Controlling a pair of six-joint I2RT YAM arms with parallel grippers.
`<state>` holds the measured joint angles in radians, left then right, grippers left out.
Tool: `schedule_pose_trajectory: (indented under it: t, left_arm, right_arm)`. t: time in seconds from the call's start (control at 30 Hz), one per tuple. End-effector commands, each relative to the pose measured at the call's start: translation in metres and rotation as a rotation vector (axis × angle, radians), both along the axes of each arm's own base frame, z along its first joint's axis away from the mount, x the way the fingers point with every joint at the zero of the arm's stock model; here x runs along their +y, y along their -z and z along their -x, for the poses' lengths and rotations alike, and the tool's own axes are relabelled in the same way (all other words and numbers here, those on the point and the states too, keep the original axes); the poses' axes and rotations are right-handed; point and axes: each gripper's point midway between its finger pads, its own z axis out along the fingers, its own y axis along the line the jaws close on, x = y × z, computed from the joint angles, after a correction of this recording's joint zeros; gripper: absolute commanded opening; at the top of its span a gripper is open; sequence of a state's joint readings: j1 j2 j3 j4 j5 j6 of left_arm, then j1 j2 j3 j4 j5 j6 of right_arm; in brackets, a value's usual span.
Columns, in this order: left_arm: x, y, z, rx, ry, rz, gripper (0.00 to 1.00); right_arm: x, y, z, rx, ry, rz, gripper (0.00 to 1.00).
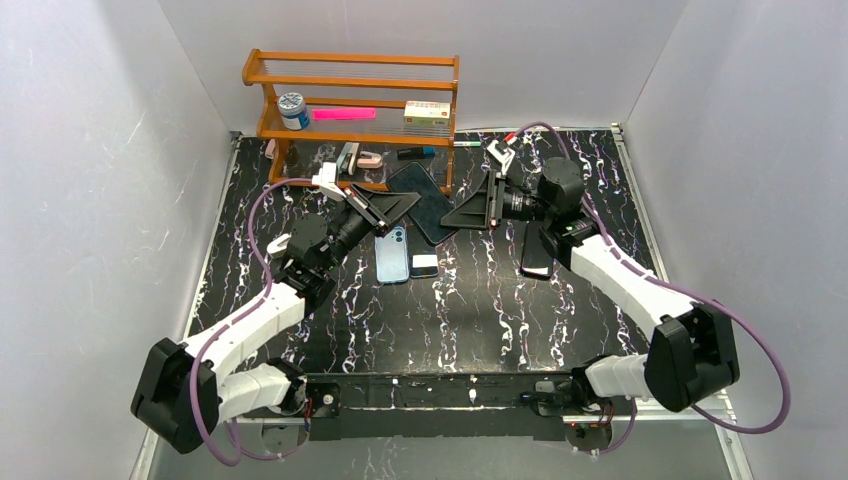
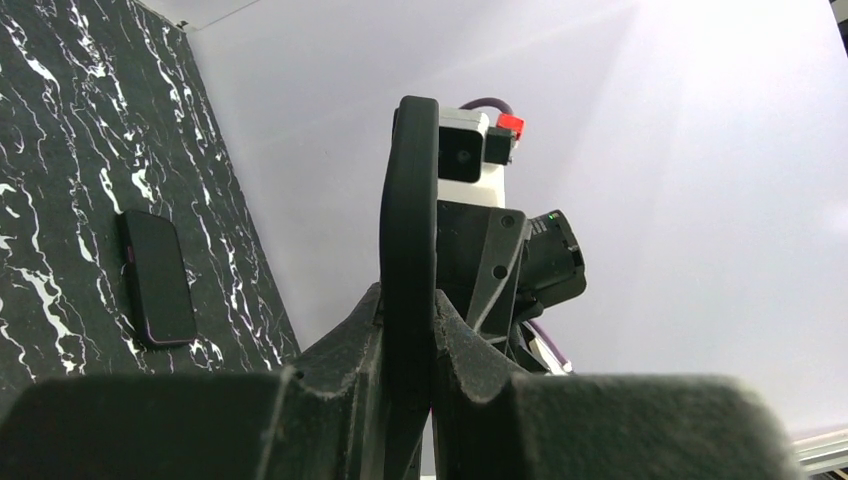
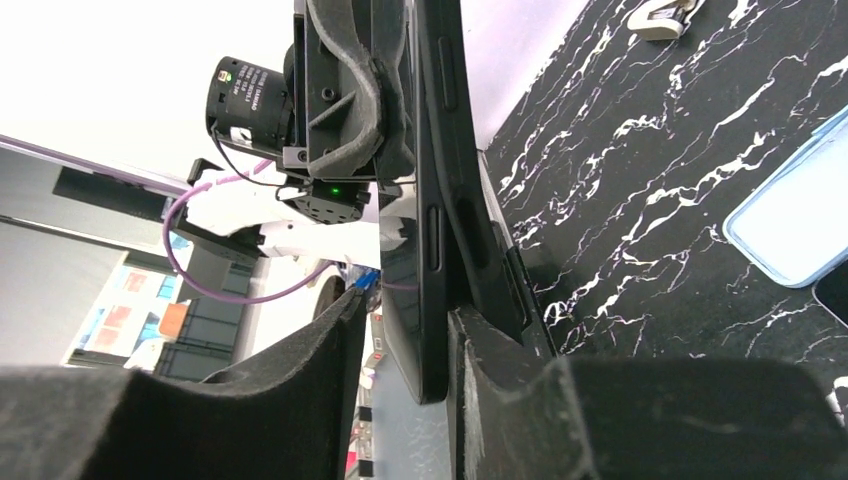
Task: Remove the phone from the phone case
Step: Remove the phone case from the phone.
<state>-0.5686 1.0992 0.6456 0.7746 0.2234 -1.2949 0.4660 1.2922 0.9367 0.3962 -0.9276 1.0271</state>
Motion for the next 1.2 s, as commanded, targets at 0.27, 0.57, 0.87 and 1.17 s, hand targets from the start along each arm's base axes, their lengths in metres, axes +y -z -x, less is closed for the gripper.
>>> schedule_pose_trajectory:
  t: [0.27,0.57,0.87,1.17]
  left_arm:
    - [-0.035,-0.033,0.057,-0.191,0.293,0.0,0.0]
    - [-0.008,-0.007,0.025,-0.153,0.037,-0.251,0.2]
    - [0.015,-0.007,0.022,-0.136,-0.082,-0.289,0.64]
    - [0.012,0.016,0.023,-0.086,-0.058,-0.294,0.65]
  right_arm:
    - [0.018,-0.04,-0.012,-0.091,-0.019,-0.113,0.11]
    - [0.012,-0.04,-0.017,-0.052,0.081,-0.125,0.01]
    - [0.004,-0.05,-0.036,-0.005,0.245,-0.137,0.01]
    - [-0.002,-0.057,-0.04,0.036,0.313,-0.176,0.01]
